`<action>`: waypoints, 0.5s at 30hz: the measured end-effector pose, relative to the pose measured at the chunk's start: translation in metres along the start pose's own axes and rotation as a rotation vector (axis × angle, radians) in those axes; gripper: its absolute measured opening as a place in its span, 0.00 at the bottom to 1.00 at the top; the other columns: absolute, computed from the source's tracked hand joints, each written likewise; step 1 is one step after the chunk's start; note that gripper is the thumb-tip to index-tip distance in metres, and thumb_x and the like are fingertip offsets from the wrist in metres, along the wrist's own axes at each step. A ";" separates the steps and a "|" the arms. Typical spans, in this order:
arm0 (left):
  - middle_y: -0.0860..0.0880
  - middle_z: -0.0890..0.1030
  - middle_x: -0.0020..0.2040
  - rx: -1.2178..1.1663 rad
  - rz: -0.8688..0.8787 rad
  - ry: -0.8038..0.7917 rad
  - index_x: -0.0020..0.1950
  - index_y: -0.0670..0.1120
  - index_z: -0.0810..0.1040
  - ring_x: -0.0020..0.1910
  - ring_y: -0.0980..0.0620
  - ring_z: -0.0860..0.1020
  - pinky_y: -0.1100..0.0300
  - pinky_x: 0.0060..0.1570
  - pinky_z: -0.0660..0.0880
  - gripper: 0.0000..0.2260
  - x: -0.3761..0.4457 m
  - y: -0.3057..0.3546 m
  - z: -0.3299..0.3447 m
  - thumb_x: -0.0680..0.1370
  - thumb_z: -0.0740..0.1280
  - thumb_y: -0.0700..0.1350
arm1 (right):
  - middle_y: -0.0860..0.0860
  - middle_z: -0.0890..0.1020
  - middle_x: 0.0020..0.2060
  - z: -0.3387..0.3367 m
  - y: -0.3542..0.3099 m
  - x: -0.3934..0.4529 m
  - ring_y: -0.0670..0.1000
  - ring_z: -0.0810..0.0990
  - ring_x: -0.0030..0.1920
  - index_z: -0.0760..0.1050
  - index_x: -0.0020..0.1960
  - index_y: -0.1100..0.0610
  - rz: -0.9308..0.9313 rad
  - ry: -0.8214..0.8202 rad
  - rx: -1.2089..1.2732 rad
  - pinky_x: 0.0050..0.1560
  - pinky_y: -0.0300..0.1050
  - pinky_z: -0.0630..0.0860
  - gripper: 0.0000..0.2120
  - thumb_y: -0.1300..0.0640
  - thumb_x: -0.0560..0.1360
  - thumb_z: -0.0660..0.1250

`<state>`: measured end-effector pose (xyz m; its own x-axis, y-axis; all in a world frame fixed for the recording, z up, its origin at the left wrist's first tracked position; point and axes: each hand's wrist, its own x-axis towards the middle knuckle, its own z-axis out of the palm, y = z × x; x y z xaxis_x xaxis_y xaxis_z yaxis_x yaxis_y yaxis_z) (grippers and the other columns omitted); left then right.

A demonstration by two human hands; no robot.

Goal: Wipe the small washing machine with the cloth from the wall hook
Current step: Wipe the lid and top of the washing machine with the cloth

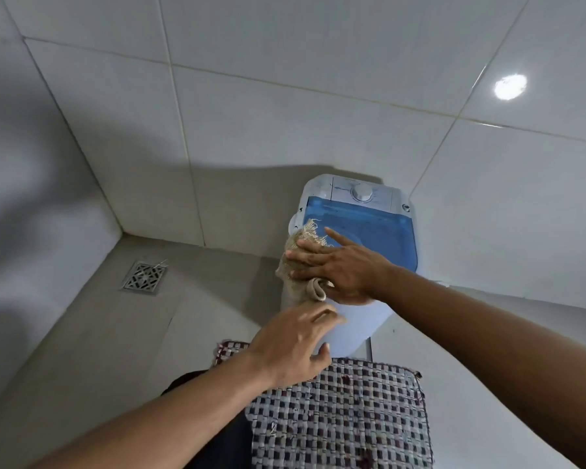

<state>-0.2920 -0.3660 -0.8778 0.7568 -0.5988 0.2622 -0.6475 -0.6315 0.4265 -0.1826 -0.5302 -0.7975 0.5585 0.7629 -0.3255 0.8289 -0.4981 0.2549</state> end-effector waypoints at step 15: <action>0.44 0.46 0.86 0.260 -0.138 -0.025 0.85 0.47 0.45 0.84 0.45 0.48 0.47 0.82 0.45 0.41 0.021 0.009 0.011 0.79 0.64 0.56 | 0.47 0.53 0.84 -0.030 0.008 0.059 0.50 0.47 0.83 0.54 0.83 0.47 0.207 -0.144 -0.005 0.79 0.69 0.42 0.28 0.41 0.84 0.46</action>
<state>-0.2826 -0.3897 -0.8785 0.8386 -0.5088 0.1944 -0.5428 -0.8106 0.2198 -0.1444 -0.4765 -0.7873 0.7155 0.5781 -0.3924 0.6964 -0.6351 0.3341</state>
